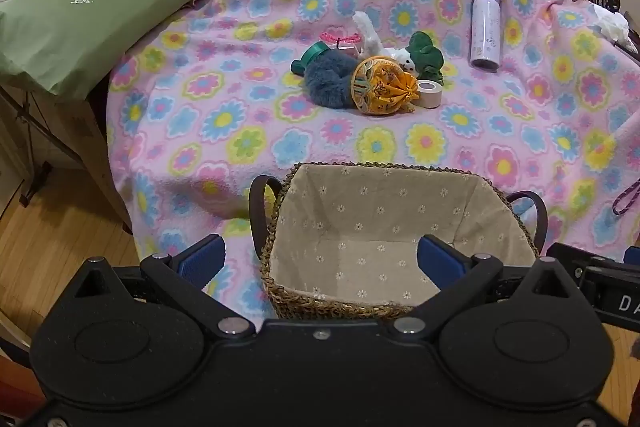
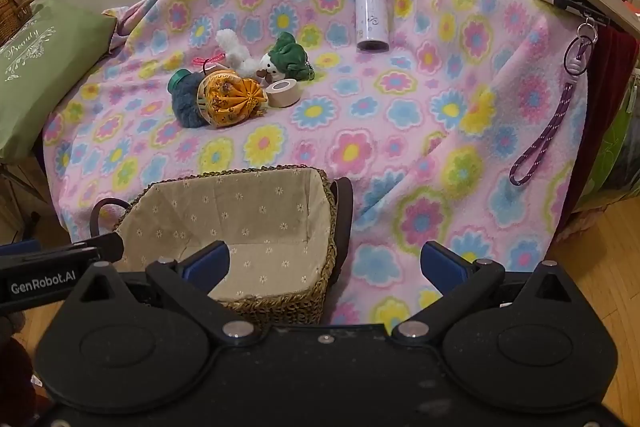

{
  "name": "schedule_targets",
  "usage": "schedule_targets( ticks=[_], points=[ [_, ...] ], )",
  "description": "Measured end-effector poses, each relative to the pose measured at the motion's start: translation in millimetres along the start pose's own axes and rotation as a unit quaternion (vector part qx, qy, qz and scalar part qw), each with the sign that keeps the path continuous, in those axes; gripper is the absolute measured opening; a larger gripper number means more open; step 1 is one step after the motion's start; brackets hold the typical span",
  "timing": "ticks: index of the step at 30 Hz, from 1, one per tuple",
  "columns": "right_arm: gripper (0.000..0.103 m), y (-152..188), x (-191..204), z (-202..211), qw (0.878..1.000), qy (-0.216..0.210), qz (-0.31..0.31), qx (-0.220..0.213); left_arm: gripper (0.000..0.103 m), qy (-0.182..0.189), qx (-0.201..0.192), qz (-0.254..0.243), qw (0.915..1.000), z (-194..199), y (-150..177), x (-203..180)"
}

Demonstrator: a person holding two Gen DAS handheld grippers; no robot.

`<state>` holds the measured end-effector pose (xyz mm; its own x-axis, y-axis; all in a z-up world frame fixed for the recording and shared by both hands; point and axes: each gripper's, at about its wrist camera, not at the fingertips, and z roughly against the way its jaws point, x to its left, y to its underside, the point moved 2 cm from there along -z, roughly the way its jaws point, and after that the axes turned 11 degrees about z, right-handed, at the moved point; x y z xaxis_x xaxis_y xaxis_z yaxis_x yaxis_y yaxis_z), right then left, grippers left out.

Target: Organize soft objects

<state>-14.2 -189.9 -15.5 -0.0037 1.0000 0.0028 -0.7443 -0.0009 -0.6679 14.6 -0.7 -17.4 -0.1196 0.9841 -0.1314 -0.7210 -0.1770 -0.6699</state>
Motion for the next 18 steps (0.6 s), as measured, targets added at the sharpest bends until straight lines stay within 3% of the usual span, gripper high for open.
schedule_targets(
  ticks=[18],
  points=[
    [0.102,-0.1,-1.3,-1.5,1.0,-0.001,-0.004,0.004,0.1,-0.002,0.004,0.0,1.0,-1.7,0.7,-1.3]
  ],
)
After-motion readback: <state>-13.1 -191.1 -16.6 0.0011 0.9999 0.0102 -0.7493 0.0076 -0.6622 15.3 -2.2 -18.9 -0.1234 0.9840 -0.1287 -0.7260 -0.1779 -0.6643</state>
